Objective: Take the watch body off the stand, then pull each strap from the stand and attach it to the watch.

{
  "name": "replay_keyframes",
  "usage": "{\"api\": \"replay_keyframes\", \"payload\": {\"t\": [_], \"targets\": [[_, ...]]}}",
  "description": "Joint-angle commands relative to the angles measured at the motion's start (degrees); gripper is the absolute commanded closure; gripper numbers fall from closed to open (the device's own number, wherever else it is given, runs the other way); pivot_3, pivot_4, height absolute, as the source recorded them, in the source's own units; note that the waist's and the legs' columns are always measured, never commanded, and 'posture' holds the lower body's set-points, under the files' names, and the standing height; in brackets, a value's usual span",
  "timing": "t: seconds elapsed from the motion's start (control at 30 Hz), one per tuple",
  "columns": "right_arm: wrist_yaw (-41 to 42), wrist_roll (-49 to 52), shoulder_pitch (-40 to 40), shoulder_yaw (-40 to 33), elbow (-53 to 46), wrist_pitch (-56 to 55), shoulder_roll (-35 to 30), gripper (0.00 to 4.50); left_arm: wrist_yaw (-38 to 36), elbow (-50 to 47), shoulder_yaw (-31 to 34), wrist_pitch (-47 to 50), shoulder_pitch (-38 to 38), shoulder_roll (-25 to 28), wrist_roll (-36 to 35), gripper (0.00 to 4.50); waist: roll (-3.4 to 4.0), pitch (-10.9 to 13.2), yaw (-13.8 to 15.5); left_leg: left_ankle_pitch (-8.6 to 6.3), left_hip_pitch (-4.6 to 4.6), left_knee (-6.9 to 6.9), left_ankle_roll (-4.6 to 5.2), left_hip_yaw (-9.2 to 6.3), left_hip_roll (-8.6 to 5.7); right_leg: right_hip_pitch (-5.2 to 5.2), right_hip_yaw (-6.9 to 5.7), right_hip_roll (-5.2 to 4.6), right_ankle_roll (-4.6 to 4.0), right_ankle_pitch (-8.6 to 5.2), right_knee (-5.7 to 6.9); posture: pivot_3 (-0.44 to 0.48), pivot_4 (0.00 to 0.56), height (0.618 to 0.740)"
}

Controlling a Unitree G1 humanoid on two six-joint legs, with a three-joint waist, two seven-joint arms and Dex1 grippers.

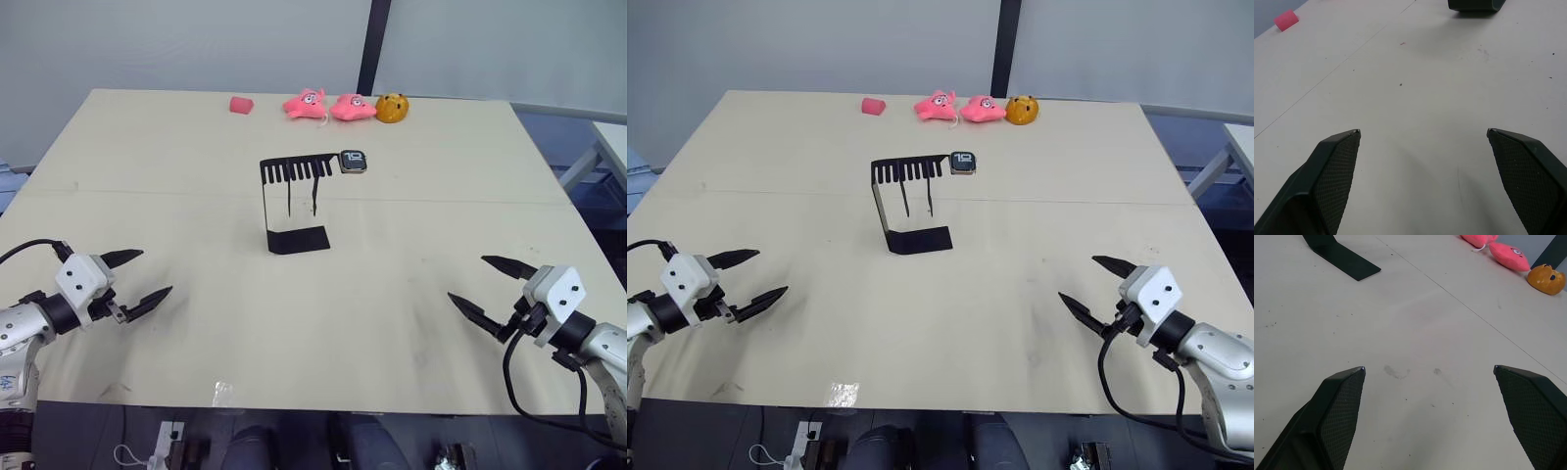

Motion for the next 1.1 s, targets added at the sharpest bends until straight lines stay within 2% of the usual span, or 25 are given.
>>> {"api": "replay_keyframes", "payload": {"t": [0.03,0.1,0.2,0.37,0.57,0.73,1.1], "targets": [[-2.8,1.6,-1.7,0.1,-2.7,1.7,2.5,0.0,-1.6,-4.3,1.6,4.3,-0.1,0.1,-5.2,0.04,0.0,0.0,0.0,0.0,0.0,0.0,0.0,0.0,0.0,0.0,0.0,0.0,0.0,0.0,0.0,0.0,0.15,0.74],[-8.4,2.8,-4.2,2.5,-7.4,6.5,6.1,0.0,-5.3,-8.2,1.7,10.7,-0.7,0.4,-11.5,0.04,-0.09,-0.1,-0.2,0.01,-0.01,0.02,-0.02,0.0,0.04,0.0,0.0,0.03,0.0,0.0,0.05,0.0,0.15,0.74],[-15.2,4.0,-7.7,4.8,-13.7,13.5,10.6,0.0,-6.4,-12.8,1.6,16.6,-1.0,1.1,-15.1,0.04,0.06,0.0,-0.2,0.01,-0.02,0.07,-0.08,0.0,0.07,-0.05,0.02,0.04,-0.02,-0.01,0.18,0.0,0.15,0.74],[-32.0,4.7,-18.5,10.4,-24.8,28.0,20.4,0.0,-1.7,-24.1,1.8,28.1,-6.9,0.4,-23.4,0.04,0.05,0.0,-0.2,0.02,-0.08,0.13,-0.11,-0.03,0.06,-0.11,0.02,0.04,-0.04,-0.02,0.23,0.0,0.15,0.74],[-44.5,3.0,-31.4,15.9,-28.7,41.9,28.6,0.0,1.0,-31.6,-1.1,34.5,-13.2,-0.6,-26.7,0.04,0.06,0.0,-0.2,0.0,-0.11,0.16,-0.15,-0.03,0.04,-0.13,0.03,0.05,-0.04,-0.02,0.21,0.0,0.15,0.74],[-49.7,0.5,-40.6,20.0,-26.4,49.2,33.4,0.0,1.5,-31.5,-2.7,36.0,-16.9,-1.9,-26.6,0.04,0.06,0.0,-0.6,0.01,-0.12,0.17,-0.19,-0.02,0.08,-0.19,0.06,0.14,-0.09,-0.05,0.27,0.0,0.15,0.74],[-51.5,-3.8,-48.2,23.0,-17.2,49.3,40.3,0.0,1.0,-32.9,-4.5,37.7,-19.1,-3.1,-26.9,0.04,0.06,0.0,-1.9,-0.01,-0.15,0.15,-0.31,-0.02,0.24,-0.23,0.08,0.31,-0.17,-0.09,0.26,0.0,0.15,0.74]]}}
